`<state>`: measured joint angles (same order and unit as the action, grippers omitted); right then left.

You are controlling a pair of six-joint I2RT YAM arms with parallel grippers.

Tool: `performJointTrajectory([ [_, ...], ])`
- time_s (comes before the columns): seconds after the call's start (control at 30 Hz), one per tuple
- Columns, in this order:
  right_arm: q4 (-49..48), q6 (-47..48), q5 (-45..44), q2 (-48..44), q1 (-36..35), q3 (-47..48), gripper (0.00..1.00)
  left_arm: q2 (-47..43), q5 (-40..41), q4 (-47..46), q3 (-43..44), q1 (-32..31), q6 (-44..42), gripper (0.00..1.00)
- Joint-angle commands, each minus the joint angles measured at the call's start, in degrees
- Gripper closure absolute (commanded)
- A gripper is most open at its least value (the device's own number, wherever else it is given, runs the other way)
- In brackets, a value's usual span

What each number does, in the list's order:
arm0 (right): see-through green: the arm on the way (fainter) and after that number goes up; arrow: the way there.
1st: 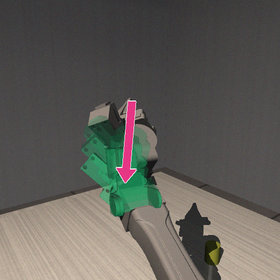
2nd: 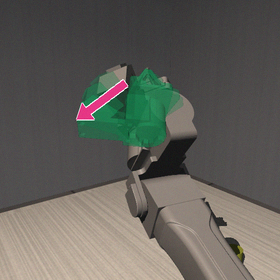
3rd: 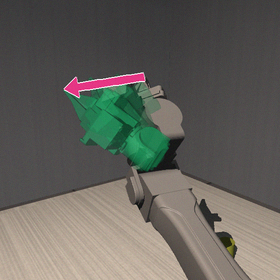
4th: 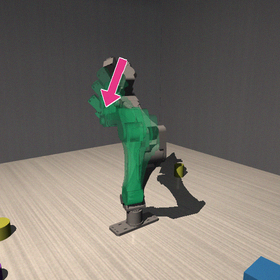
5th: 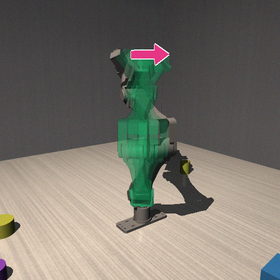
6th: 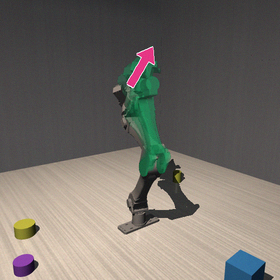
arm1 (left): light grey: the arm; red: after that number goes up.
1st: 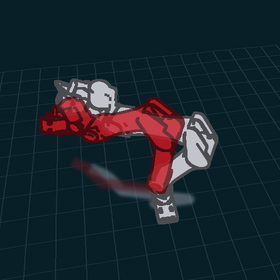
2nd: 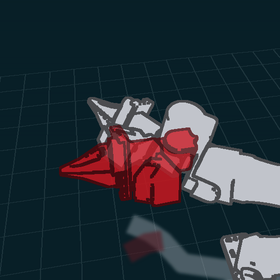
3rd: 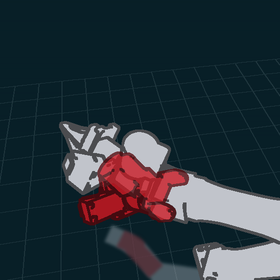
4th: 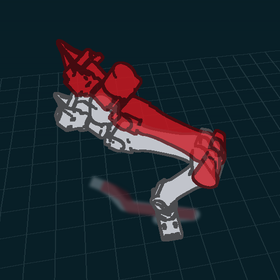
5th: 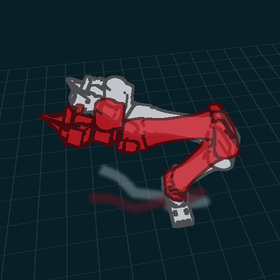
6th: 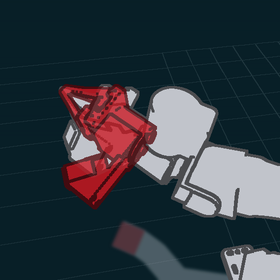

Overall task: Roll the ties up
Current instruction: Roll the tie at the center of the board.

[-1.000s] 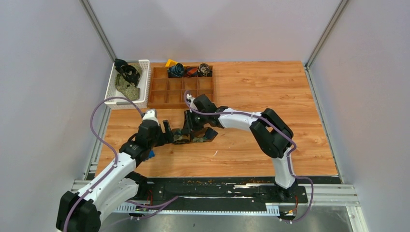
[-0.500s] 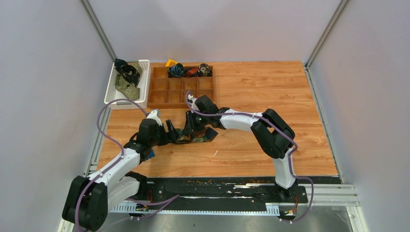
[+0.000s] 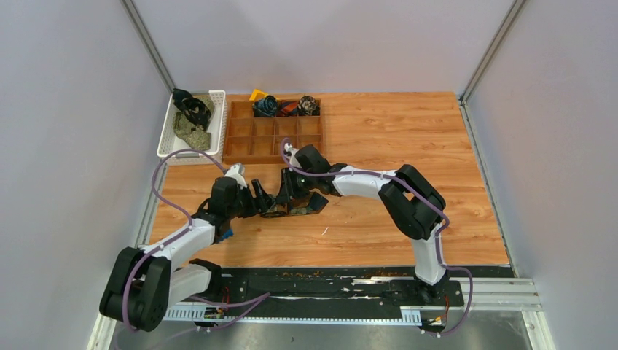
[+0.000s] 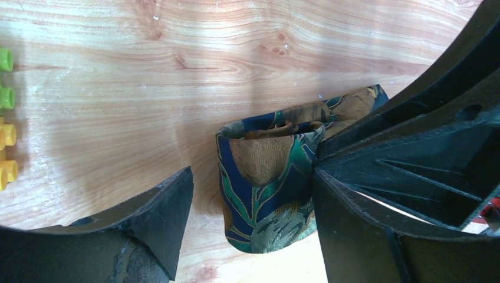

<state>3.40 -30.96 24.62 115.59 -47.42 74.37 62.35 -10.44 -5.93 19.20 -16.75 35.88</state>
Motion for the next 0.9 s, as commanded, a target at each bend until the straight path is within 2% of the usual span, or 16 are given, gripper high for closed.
performJointTrajectory([
  [0.0, 1.49, 1.28, -0.25, -0.96, 0.05, -1.76, 0.79, 2.78, -1.25, -5.32, -0.66, 0.91, 1.04, 0.22],
  [0.43, 2.2, 1.73, -0.35, -2.07, 0.51, -2.74, 0.8, 12.05, -5.22, -11.9, -0.72, 1.03, 2.9, 0.41],
  [0.77, 5.3, 3.34, -1.15, -9.24, 1.9, -3.15, 0.78, 7.42, -2.5, -2.58, -0.19, 0.98, -0.84, 0.52],
  [0.87, 6.84, 4.32, -2.14, -12.16, 2.86, -3.77, 0.77, 5.83, -1.08, 0.74, 0.4, 0.94, -2.1, 0.52],
])
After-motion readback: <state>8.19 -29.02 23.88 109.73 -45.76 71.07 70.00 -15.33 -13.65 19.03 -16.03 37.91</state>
